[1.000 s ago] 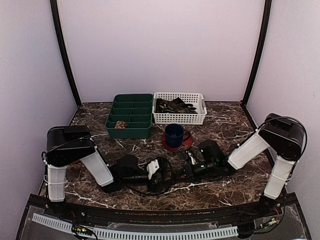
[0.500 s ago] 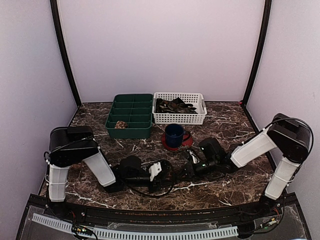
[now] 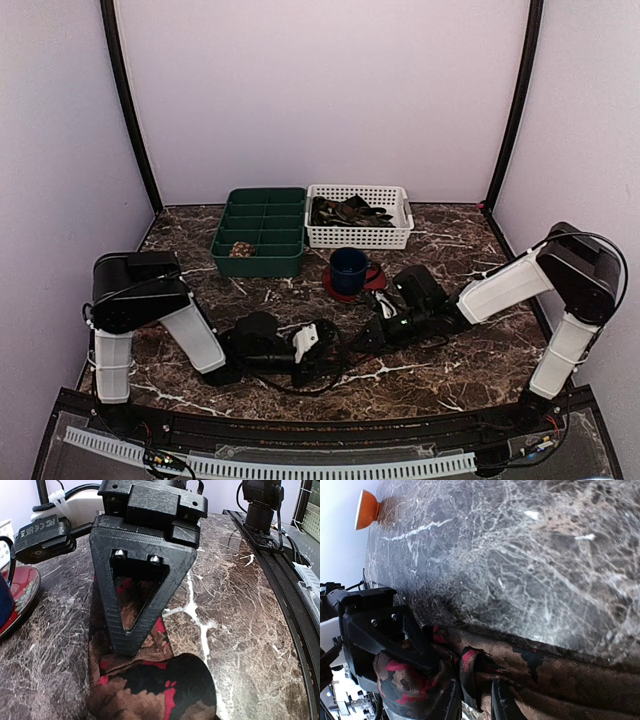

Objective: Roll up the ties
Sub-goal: Roll the tie at the center of the board.

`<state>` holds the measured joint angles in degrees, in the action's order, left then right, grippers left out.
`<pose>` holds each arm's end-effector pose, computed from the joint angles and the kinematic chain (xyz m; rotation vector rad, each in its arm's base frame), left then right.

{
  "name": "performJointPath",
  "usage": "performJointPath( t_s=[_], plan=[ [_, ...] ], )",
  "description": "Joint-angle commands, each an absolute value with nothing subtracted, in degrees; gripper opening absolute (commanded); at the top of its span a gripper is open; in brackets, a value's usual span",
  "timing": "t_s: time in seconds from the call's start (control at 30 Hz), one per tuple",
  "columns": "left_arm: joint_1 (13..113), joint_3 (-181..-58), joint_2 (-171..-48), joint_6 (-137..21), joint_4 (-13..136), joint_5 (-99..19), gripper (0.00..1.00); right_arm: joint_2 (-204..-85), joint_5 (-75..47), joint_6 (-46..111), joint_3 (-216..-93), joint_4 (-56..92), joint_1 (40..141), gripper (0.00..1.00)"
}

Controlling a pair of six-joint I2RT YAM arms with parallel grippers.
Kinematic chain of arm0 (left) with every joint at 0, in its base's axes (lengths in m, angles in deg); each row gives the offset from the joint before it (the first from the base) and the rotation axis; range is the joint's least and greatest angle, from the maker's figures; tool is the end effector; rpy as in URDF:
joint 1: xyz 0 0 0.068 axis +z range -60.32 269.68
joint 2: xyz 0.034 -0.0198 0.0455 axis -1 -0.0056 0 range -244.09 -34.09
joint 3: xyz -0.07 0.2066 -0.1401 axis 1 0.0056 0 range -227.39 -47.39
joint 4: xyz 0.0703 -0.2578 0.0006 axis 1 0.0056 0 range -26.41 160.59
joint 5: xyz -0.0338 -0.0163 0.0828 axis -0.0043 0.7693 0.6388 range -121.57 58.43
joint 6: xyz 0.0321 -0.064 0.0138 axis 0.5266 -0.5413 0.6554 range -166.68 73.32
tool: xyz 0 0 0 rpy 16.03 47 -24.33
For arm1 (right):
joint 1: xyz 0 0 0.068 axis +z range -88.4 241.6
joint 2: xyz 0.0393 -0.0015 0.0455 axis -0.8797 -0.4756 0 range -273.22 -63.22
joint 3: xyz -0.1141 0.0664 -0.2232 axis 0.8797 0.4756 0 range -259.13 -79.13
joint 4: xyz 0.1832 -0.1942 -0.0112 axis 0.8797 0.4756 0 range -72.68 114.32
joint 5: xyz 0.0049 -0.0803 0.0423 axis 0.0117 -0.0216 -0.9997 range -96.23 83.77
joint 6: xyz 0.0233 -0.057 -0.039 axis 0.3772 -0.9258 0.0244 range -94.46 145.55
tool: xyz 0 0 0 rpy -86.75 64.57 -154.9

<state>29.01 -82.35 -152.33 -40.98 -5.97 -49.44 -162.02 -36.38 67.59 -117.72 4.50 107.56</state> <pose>0.1578 -0.3187 0.0600 1.2305 1.4552 -0.9491 0.2011 0.2516 0.0794 -0.3735 2.6732 1.2473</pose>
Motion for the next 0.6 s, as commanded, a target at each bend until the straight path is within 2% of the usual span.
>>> performJointPath(
  t_s=[0.0, 0.23, 0.57],
  plan=[
    [28.86, -81.13, -146.98, -43.65, 1.19, -47.76, 0.27, -166.37, -32.43, 65.43, -116.52, 9.19, 107.26, 0.20],
    [28.95, -83.04, -139.68, -43.69, 11.17, -37.65, 0.28, -167.46, -31.17, 64.52, -113.78, 9.34, 107.07, 0.18],
    [28.86, -86.14, -145.01, -37.46, 28.20, -39.22, 0.27, -166.32, -32.30, 63.73, -113.76, 8.61, 105.88, 0.18]
  ],
)
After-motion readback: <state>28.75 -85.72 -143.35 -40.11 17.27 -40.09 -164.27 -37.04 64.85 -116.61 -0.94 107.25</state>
